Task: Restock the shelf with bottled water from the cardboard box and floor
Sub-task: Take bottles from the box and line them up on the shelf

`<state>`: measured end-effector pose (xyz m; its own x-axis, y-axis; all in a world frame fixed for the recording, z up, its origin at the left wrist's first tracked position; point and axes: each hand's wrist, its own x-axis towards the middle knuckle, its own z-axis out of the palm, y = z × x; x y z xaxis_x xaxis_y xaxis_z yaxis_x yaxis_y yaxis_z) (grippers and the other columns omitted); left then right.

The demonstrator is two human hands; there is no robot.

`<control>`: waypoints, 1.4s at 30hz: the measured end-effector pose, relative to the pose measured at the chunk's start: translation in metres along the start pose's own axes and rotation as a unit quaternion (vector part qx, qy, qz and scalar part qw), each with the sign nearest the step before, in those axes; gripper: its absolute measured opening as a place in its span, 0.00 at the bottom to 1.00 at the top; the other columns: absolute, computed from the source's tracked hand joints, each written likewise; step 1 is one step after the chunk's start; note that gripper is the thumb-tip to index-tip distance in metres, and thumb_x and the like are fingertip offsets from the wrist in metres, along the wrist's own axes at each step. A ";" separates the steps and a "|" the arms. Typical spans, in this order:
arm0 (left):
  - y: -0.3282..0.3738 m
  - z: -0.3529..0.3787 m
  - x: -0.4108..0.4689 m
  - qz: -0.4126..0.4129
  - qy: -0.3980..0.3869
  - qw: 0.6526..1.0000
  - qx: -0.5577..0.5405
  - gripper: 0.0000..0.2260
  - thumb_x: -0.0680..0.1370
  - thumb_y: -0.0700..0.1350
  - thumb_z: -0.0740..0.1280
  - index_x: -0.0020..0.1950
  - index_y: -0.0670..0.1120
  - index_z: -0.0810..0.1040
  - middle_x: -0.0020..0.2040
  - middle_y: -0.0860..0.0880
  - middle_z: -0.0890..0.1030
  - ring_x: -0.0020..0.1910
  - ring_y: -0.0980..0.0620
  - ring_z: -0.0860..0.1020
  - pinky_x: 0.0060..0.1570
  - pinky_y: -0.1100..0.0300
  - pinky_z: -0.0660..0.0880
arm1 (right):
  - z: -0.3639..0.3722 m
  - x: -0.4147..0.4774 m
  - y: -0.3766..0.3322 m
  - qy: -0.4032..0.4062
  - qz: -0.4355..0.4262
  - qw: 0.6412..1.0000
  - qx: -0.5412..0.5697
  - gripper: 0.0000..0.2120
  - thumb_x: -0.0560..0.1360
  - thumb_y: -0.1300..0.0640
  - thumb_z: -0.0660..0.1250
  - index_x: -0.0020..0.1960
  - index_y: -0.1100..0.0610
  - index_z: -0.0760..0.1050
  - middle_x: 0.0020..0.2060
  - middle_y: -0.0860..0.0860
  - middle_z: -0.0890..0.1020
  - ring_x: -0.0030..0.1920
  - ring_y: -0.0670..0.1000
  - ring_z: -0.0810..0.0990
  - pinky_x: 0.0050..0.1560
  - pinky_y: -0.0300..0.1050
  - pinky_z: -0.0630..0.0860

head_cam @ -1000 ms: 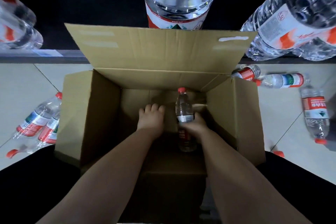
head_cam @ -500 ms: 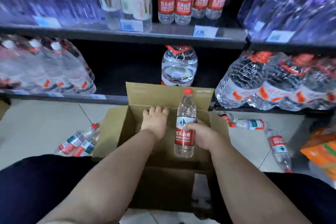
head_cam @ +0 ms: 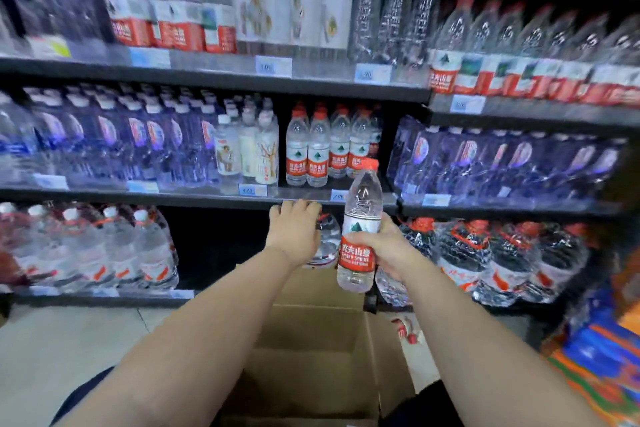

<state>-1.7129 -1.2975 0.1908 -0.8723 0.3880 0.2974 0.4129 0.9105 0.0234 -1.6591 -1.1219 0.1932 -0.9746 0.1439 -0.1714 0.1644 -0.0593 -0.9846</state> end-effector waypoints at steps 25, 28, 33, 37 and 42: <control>-0.046 0.080 0.237 -0.002 0.012 1.000 0.012 0.20 0.77 0.50 0.59 0.68 0.49 0.68 0.63 0.47 0.74 0.62 0.42 0.70 0.61 0.47 0.66 | -0.024 0.298 -0.058 0.119 -0.132 0.982 -0.059 0.27 0.64 0.68 0.78 0.56 0.52 0.72 0.48 0.49 0.82 0.49 0.49 0.82 0.49 0.48 0.79; -0.045 0.098 0.240 -0.006 0.003 1.000 0.016 0.21 0.77 0.51 0.58 0.69 0.48 0.67 0.64 0.46 0.73 0.63 0.42 0.70 0.61 0.46 0.66 | -0.017 0.316 -0.040 0.118 -0.122 0.983 -0.069 0.26 0.64 0.69 0.78 0.56 0.52 0.73 0.51 0.52 0.83 0.51 0.52 0.82 0.53 0.52 0.79; -0.047 0.118 0.240 -0.008 0.011 1.000 -0.006 0.19 0.78 0.52 0.58 0.68 0.50 0.68 0.63 0.48 0.73 0.64 0.44 0.68 0.64 0.47 0.62 | -0.013 0.332 -0.023 0.114 -0.117 0.982 -0.097 0.29 0.64 0.66 0.78 0.61 0.53 0.72 0.54 0.51 0.82 0.54 0.51 0.81 0.56 0.51 0.78; -0.050 0.125 0.236 -0.003 0.013 1.000 -0.015 0.18 0.76 0.50 0.60 0.65 0.49 0.71 0.60 0.48 0.76 0.61 0.44 0.70 0.64 0.46 0.63 | -0.009 0.346 -0.022 0.137 -0.105 0.973 -0.155 0.31 0.64 0.62 0.79 0.63 0.51 0.71 0.56 0.50 0.81 0.56 0.52 0.80 0.60 0.54 0.77; -0.046 0.123 0.232 -0.005 0.003 1.000 -0.004 0.17 0.76 0.50 0.59 0.64 0.48 0.70 0.61 0.48 0.74 0.62 0.43 0.69 0.64 0.47 0.63 | -0.003 0.346 -0.022 0.175 -0.121 0.953 -0.215 0.30 0.67 0.58 0.78 0.65 0.53 0.70 0.53 0.47 0.80 0.54 0.50 0.79 0.59 0.50 0.76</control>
<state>-1.9659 -1.2316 0.1416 -0.8747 0.3781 0.3032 0.4065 0.9130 0.0345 -1.9991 -1.0678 0.1559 -0.8940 0.4272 0.1349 0.0618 0.4160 -0.9073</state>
